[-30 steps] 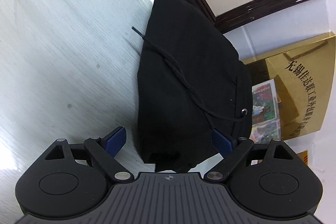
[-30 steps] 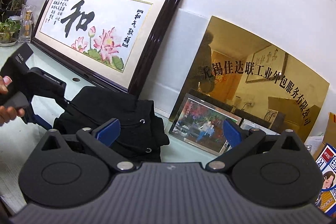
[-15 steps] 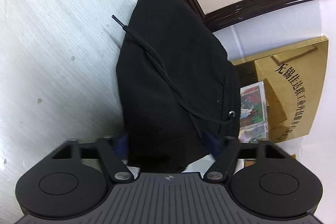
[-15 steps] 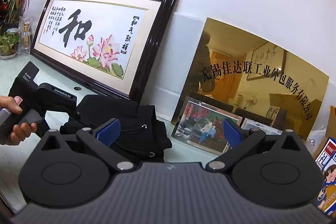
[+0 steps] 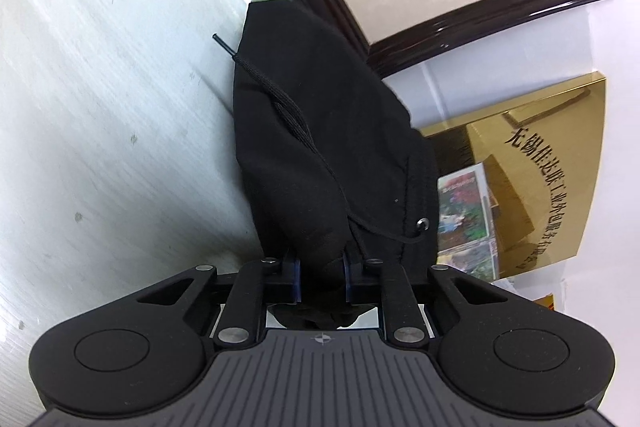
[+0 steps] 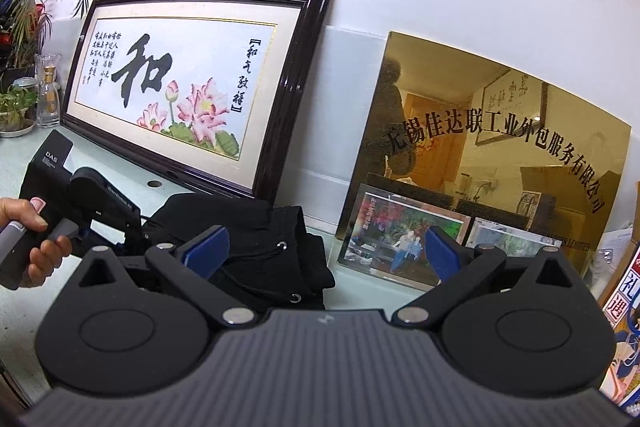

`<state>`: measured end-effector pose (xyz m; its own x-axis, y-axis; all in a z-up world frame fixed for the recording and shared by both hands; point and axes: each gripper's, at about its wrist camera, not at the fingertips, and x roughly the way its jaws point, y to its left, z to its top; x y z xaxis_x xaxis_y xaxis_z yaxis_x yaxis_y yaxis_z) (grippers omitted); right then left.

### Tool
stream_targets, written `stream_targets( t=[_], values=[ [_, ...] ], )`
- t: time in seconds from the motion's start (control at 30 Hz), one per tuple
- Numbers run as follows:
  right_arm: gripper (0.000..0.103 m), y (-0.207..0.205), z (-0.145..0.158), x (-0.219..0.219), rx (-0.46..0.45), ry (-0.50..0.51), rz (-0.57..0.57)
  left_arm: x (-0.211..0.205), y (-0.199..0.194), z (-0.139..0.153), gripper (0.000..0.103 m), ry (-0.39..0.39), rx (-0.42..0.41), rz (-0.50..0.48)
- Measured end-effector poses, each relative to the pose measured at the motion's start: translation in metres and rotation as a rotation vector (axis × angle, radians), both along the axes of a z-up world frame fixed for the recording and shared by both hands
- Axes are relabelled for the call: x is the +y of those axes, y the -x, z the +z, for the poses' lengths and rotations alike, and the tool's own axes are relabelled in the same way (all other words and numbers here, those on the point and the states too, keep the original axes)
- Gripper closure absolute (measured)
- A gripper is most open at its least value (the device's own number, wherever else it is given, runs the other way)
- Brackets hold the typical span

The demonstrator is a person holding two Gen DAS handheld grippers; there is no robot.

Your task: Fold clothes

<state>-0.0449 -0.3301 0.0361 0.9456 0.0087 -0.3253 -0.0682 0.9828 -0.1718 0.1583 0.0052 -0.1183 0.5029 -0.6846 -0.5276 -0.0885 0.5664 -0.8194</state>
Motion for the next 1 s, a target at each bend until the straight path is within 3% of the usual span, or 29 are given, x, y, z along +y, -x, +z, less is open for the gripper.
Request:
stream_targets(
  t=[0.5,1.0],
  values=[
    [0.000,-0.014,-0.010,0.007,0.029,-0.072,0.053,0.055,0.005,0.011,0.086,-0.018,-0.011,0.091],
    [0.000,-0.029,-0.014,0.026,0.056,-0.122,0.124,0.109,0.032,0.009,0.086,-0.100,-0.005,0.171]
  ],
)
